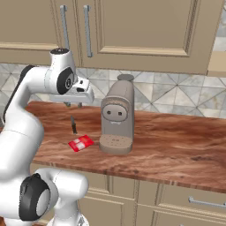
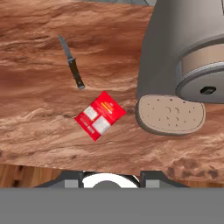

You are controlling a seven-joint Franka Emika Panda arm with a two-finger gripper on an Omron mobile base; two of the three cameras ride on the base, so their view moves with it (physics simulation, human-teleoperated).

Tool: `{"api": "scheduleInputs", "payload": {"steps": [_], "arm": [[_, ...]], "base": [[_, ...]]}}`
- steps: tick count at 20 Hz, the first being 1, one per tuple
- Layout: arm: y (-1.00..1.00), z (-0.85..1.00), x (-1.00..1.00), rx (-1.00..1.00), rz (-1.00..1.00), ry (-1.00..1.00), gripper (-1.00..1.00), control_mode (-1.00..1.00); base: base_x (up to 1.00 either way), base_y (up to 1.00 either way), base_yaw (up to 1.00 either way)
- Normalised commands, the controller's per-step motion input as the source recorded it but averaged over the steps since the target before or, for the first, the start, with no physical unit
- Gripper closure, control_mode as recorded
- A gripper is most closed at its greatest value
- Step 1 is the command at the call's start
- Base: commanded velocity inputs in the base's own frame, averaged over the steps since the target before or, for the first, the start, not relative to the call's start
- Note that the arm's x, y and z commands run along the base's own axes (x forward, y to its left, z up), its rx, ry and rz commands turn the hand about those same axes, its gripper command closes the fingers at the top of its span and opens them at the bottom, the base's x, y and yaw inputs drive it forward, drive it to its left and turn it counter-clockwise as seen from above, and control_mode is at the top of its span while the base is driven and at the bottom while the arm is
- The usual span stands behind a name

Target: Pick the pan from the cabinet and place it on the stove. Then turn on the stove burner for the pan.

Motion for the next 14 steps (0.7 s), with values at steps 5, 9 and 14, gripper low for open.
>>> {"api": "scheduleInputs", "payload": {"steps": [5, 9, 14], "arm": [[0.0, 0.0, -0.16, 0.0, 0.0, -0.06, -1.0, -1.0], [-0.05, 0.04, -0.47, 0.0, 0.0, -0.3, -1.0, -1.0], [-0.15, 0.18, -0.34, 0.0, -0.04, -0.31, -1.0, -1.0]], "base": [[0.0, 0.0, 0.0], [0.0, 0.0, 0.0], [0.0, 0.0, 0.0]]}}
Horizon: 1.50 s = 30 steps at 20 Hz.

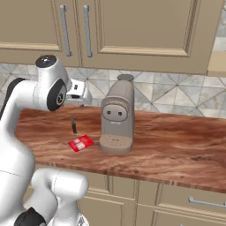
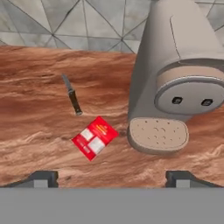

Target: Pick the pan from the cabinet and place it on the stove. Then turn on the stove burner for the pan.

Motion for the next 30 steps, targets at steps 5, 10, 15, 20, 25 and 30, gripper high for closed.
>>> {"api": "scheduleInputs", "payload": {"steps": [5, 10, 15, 20, 25, 30], "arm": [[-0.06, 0.43, -0.04, 0.0, -0.08, -0.24, -1.0, -1.0], [-0.01, 0.58, 0.0, 0.0, -0.03, -0.23, -1.0, -1.0], [0.0, 0.57, 0.0, 0.0, -0.01, -0.22, -1.0, -1.0], [0.0, 0.54, -0.04, 0.0, -0.01, -0.22, -1.0, -1.0], [0.0, 0.46, -0.03, 0.0, 0.0, -0.26, -1.0, -1.0], [0.0, 0.42, 0.0, 0.0, 0.0, -0.25, -1.0, -1.0]], "base": [[0.0, 0.0, 0.0], [0.0, 0.0, 0.0], [0.0, 0.0, 0.0], [0.0, 0.0, 0.0], [0.0, 0.0, 0.0], [0.0, 0.0, 0.0]]}}
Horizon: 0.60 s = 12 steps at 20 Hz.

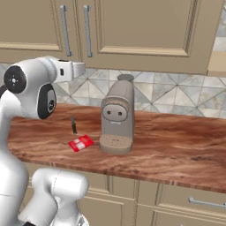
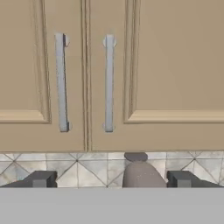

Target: Pick the pan from the cabinet and place it on the stove. Then turn on the stove burner for the pan.

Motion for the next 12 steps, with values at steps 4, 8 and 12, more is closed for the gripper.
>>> {"api": "scheduleInputs", "payload": {"steps": [4, 8, 12], "arm": [[0.0, 0.33, 0.0, 0.01, 0.0, -0.22, -1.0, -1.0], [0.0, 0.21, 0.0, 0.01, 0.0, -0.16, -1.0, -1.0], [0.0, 0.13, 0.07, 0.03, 0.0, -0.11, -1.0, -1.0]], "base": [[0.0, 0.0, 0.0], [0.0, 0.0, 0.0], [0.0, 0.0, 0.0]]}}
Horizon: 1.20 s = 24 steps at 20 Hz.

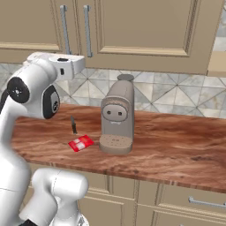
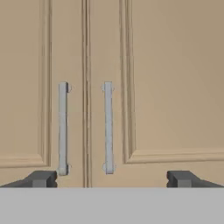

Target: Pick the pan from the cabinet and place it on the stove. Then turn on the stove burner for the pan.

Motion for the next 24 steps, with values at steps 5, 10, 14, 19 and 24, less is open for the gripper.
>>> {"api": "scheduleInputs", "payload": {"steps": [5, 10, 14, 19, 24], "arm": [[0.0, 0.02, 0.43, 0.0, 0.0, -0.01, -1.0, -1.0], [0.01, 0.0, 0.43, -0.01, 0.0, 0.01, -1.0, -1.0], [0.0, -0.05, 0.4, 0.0, 0.0, 0.0, -1.0, -1.0], [0.0, -0.08, 0.44, 0.0, 0.0, 0.0, -1.0, -1.0], [0.0, -0.03, 0.4, 0.0, 0.0, 0.0, -1.0, -1.0]], "base": [[0.0, 0.0, 0.0], [0.0, 0.0, 0.0], [0.0, 0.0, 0.0], [0.0, 0.0, 0.0], [0.0, 0.0, 0.0]]}}
